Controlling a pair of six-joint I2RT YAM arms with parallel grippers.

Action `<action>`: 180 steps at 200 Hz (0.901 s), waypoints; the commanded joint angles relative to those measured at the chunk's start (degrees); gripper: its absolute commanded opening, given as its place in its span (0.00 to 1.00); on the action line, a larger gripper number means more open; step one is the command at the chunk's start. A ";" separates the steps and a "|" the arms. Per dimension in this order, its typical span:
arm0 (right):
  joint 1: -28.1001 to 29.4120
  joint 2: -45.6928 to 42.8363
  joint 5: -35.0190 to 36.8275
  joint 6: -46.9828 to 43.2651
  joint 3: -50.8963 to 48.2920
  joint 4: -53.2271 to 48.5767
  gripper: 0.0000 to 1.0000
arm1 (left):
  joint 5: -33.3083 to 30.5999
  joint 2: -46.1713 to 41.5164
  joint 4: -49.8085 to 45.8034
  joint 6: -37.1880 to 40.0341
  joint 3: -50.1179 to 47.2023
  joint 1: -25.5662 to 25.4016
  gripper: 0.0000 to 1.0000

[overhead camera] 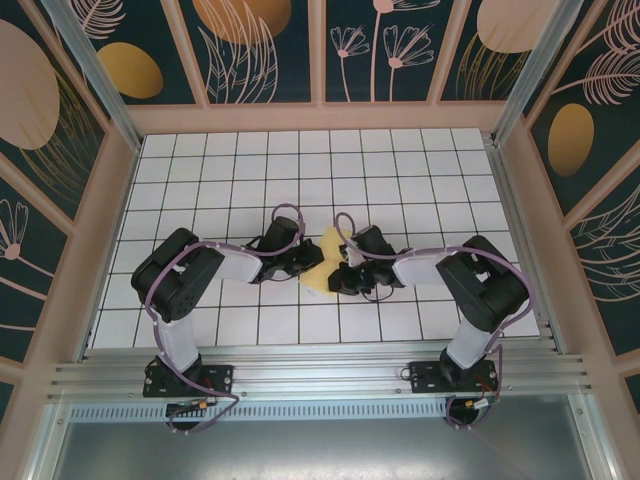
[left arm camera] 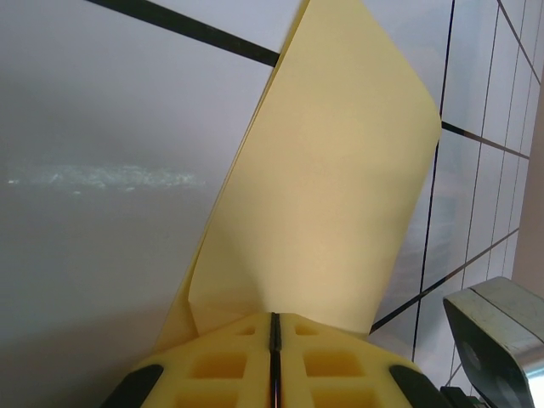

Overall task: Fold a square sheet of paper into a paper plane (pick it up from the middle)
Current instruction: Fold the triangle a second time at the center of the table, then turn over the paper at the center of the table.

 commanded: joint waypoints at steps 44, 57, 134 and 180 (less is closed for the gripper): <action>0.23 -5.17 0.06 -3.36 -3.87 -10.87 0.10 | -3.85 0.99 -5.17 2.19 1.11 0.20 0.10; 0.14 -6.34 0.56 -3.22 -2.71 -11.11 0.10 | -3.75 0.70 -5.15 2.26 0.92 0.16 0.10; 0.50 0.05 2.37 1.03 7.79 -5.88 0.11 | -3.22 0.25 -4.71 1.75 0.62 0.21 0.10; 0.46 5.75 3.48 -0.06 4.90 -6.23 0.04 | -4.11 -0.59 -5.38 2.85 1.45 0.28 0.11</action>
